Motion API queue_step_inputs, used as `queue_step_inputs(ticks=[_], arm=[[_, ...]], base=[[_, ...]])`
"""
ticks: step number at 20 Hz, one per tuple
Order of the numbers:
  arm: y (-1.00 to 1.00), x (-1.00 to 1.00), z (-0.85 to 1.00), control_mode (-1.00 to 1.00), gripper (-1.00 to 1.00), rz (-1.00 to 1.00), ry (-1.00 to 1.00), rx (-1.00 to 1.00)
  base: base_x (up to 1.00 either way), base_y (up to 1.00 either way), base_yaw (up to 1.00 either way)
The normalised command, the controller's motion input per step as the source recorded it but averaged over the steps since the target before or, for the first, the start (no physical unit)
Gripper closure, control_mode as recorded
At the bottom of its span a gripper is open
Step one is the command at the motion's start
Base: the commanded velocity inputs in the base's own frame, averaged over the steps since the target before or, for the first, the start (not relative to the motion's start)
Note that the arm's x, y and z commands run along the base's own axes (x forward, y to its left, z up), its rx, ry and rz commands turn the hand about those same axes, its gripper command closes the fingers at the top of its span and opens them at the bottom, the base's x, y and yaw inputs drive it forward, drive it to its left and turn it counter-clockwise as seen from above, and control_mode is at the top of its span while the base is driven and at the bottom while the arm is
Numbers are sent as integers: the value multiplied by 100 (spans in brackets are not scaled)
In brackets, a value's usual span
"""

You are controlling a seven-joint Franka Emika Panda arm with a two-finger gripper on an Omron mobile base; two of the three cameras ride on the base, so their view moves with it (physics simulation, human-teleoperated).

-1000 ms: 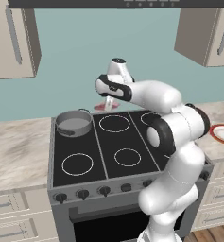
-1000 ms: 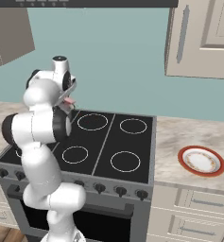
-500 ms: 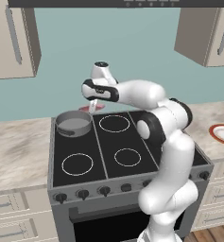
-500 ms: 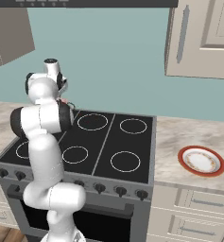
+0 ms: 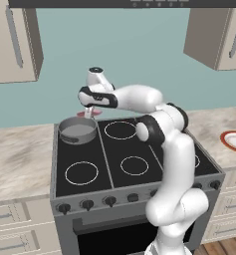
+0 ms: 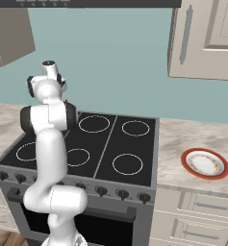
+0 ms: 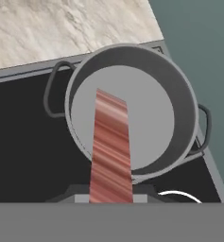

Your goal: Retrieve the frozen meat and place it in the pot on a burner. Then turn the burner on.

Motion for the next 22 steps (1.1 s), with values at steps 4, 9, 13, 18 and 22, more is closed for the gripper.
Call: queue_step_inputs(ticks=[4, 9, 13, 18, 22], arm=[[29, 38, -22, -100, 100, -4, 13, -2], [18, 25, -31, -100, 100, -2, 17, -3], [4, 18, -35, -100, 100, 0, 17, -3], [5, 12, -37, -100, 100, 0, 15, -1], [9, 2, -27, -100, 100, 0, 5, 0]], base=[[0, 0, 0], [0, 0, 0], [0, 0, 0], [0, 0, 0], [0, 0, 0]])
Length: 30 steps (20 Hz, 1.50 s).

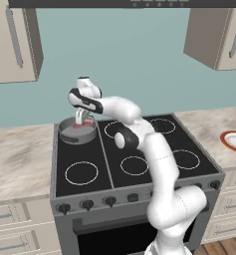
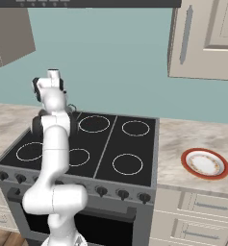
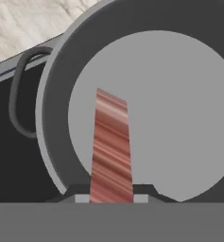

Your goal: Retrieve the frozen meat and place it in the pot on a burner. Then turn the burner on.

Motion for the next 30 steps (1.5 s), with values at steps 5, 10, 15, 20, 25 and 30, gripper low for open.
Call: queue_step_inputs(ticks=[5, 10, 15, 20, 25, 30], arm=[[14, 0, -10, -100, 100, 0, 0, 0], [8, 0, -1, -100, -100, 0, -3, 0], [0, 0, 0, -100, -100, 0, -4, 0], [0, 0, 0, -100, -100, 0, -1, 0], [-15, -57, 7, -100, -100, -5, 0, 0], [-45, -63, 79, -100, -100, -3, 9, 0]], base=[[0, 0, 0], [0, 0, 0], [0, 0, 0], [0, 0, 0], [0, 0, 0], [0, 0, 0]])
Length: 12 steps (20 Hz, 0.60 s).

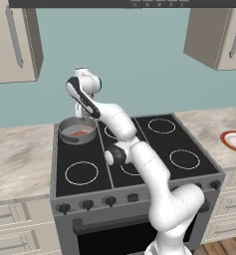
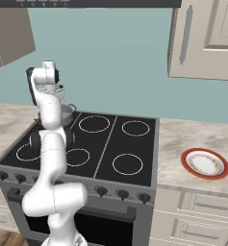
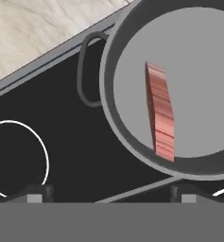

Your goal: Retrieve the frozen meat and place it in the pot on a burner. Then turn the burner on.

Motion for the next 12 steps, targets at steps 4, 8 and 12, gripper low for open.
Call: queue_step_inputs(ticks=[4, 8, 12], arm=[[-42, -50, 98, -100, -100, 0, 27, 0], [-8, -13, 74, -100, -100, 1, 52, -24], [-24, 5, 20, -100, -100, -1, 65, -21]], base=[[0, 0, 0], [0, 0, 0], [0, 0, 0]])
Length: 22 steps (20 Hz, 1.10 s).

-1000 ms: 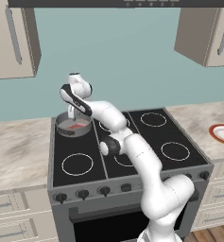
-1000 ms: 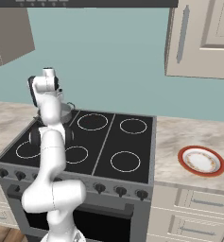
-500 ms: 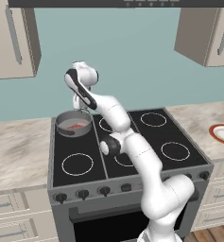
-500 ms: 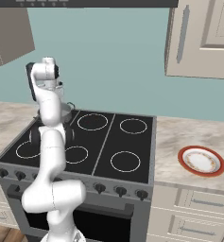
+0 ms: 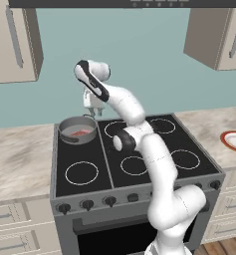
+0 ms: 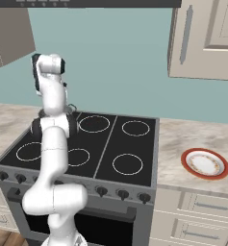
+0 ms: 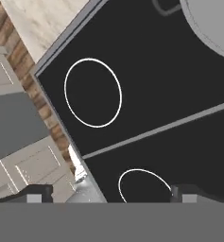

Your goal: Retrieve the frozen meat and place it in the pot on a burner. Then turn the burner on.

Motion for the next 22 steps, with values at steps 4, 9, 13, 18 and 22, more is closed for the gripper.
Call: queue_step_inputs(ticks=[4, 9, 13, 18, 22], arm=[[-69, -32, 12, -100, -100, -13, 50, -10], [-45, -93, 33, -100, -100, -21, 6, -1], [0, -100, 33, -100, -100, -20, -51, -1], [0, -100, 7, -100, -100, -28, -56, -6], [0, -100, 4, -100, -100, -34, -44, -3]], base=[[0, 0, 0], [0, 0, 0], [0, 0, 0], [0, 0, 0], [0, 0, 0]])
